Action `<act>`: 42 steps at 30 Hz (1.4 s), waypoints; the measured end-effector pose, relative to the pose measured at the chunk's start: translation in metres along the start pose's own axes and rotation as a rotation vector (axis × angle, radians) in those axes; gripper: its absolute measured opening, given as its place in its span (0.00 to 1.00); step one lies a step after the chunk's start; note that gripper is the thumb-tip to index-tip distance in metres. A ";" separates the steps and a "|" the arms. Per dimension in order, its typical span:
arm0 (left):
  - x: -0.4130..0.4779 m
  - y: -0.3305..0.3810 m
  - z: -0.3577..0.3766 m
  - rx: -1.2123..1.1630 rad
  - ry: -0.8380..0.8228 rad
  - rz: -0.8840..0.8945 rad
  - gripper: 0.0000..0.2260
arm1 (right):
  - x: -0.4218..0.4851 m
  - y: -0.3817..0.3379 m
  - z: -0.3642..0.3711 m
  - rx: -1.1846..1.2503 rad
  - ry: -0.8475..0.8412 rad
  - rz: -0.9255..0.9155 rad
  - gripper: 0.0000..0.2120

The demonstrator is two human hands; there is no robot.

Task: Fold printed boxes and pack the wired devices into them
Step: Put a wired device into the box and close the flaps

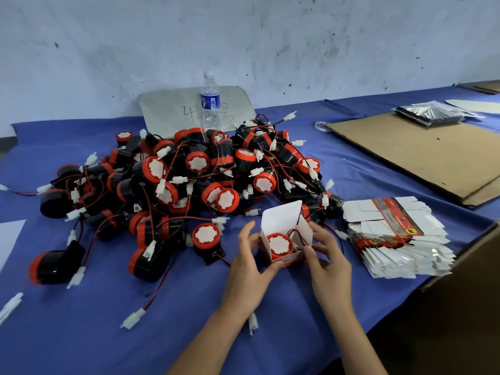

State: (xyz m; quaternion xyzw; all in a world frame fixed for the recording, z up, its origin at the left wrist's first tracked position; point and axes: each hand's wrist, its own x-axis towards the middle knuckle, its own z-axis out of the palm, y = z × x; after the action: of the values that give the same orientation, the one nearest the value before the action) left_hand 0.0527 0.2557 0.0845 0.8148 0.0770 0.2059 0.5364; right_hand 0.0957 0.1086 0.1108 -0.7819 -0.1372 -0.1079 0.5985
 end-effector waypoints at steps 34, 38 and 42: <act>-0.003 0.005 -0.002 0.328 -0.052 0.206 0.17 | 0.069 -0.049 0.009 0.073 -0.439 0.290 0.16; -0.003 0.003 -0.001 0.294 -0.045 0.232 0.18 | 0.046 -0.028 0.017 0.081 -0.538 0.071 0.11; -0.003 0.005 -0.001 0.259 -0.046 0.261 0.18 | 0.034 -0.021 0.022 0.031 -0.448 0.095 0.10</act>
State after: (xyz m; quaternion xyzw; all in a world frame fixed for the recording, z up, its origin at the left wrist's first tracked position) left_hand 0.0495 0.2537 0.0888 0.8845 -0.0159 0.2438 0.3974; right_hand 0.1205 0.1378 0.1356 -0.7827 -0.2313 0.0988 0.5694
